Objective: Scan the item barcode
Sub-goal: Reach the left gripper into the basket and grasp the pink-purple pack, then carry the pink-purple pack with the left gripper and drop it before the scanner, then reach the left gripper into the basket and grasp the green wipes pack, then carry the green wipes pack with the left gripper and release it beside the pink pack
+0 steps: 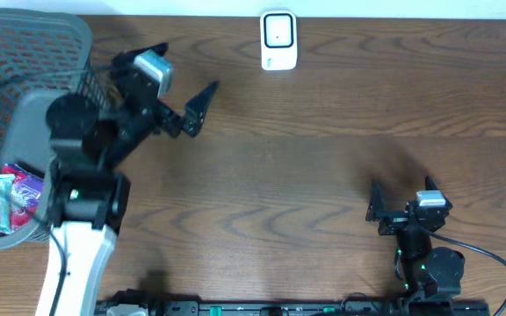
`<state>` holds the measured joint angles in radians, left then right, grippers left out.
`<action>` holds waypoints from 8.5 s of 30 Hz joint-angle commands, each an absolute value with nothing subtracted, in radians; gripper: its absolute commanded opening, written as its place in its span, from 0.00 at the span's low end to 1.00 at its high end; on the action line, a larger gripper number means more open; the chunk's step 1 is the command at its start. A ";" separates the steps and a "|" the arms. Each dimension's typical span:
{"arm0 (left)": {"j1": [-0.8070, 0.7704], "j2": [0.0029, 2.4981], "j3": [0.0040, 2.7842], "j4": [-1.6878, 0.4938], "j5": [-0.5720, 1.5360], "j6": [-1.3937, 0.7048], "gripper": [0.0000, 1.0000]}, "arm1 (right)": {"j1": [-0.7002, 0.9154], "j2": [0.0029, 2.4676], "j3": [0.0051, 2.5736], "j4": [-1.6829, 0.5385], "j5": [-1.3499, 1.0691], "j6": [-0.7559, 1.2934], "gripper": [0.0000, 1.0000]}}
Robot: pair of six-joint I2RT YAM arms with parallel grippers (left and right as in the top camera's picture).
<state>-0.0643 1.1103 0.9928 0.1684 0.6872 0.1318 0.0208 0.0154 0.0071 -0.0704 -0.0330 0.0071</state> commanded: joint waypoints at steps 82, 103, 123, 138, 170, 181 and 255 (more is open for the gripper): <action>0.546 2.190 1.620 -1.156 -0.374 -0.851 0.08 | 0.014 0.012 0.006 -0.074 -0.036 0.007 0.99; 0.542 1.605 1.822 -0.971 0.003 -0.622 0.07 | 0.014 0.012 0.006 -0.074 -0.036 0.006 0.99; 0.360 1.405 1.821 -0.571 0.769 -0.610 0.07 | 0.014 0.012 0.006 -0.074 -0.036 0.007 0.99; -0.296 1.681 1.817 -0.680 0.223 -0.397 0.07 | 0.014 0.012 0.006 -0.074 -0.036 0.006 0.99; -0.379 1.916 1.850 -0.675 0.178 -0.548 0.82 | 0.014 0.012 0.006 -0.074 -0.036 0.007 0.99; 0.023 1.565 1.850 -0.820 0.141 -0.445 0.82 | 0.014 0.012 0.006 -0.074 -0.036 0.006 0.99; -0.163 1.452 1.652 -0.765 0.018 -0.356 0.07 | 0.014 0.012 0.006 -0.074 -0.036 0.007 0.99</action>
